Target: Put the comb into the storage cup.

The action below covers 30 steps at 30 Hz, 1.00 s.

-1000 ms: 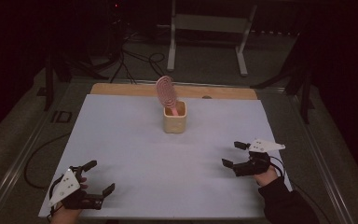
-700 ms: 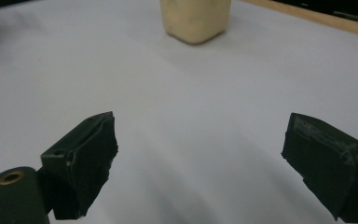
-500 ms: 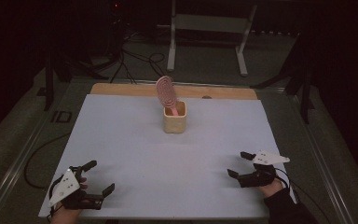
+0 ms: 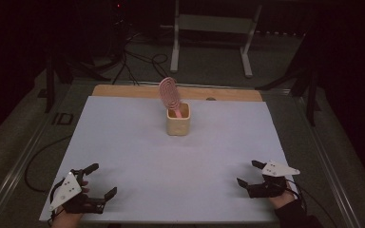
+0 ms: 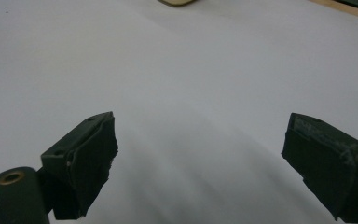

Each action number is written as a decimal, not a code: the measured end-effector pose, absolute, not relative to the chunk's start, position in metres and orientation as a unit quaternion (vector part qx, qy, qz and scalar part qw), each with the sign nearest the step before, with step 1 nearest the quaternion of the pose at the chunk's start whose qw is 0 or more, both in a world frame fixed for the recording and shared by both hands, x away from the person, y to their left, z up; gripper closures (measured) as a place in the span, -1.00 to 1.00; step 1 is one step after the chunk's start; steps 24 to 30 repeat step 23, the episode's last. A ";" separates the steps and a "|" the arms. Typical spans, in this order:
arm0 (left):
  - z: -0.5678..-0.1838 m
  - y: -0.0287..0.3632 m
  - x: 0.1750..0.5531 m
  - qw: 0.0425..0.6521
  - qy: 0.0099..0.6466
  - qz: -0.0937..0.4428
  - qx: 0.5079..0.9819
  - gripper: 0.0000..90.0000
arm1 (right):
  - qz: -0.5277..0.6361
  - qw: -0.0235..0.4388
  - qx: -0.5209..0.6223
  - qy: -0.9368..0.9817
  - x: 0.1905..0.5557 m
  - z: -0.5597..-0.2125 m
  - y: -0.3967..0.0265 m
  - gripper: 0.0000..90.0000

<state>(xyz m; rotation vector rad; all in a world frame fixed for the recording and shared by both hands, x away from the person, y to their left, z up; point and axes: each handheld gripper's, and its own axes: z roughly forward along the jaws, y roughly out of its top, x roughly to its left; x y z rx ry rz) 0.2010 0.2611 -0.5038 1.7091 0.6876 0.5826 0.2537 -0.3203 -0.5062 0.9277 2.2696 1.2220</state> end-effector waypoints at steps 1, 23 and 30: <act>-0.504 0.261 0.201 0.568 0.293 0.248 0.728 -1.00 | 0.437 0.199 0.335 0.811 0.254 -0.506 -0.321 -0.79; -0.504 0.260 0.200 0.565 0.290 0.248 0.731 -1.00 | 0.417 0.219 0.336 0.816 0.259 -0.508 -0.320 -0.79; -0.504 0.260 0.200 0.565 0.290 0.248 0.731 -1.00 | 0.417 0.219 0.336 0.816 0.259 -0.508 -0.320 -0.79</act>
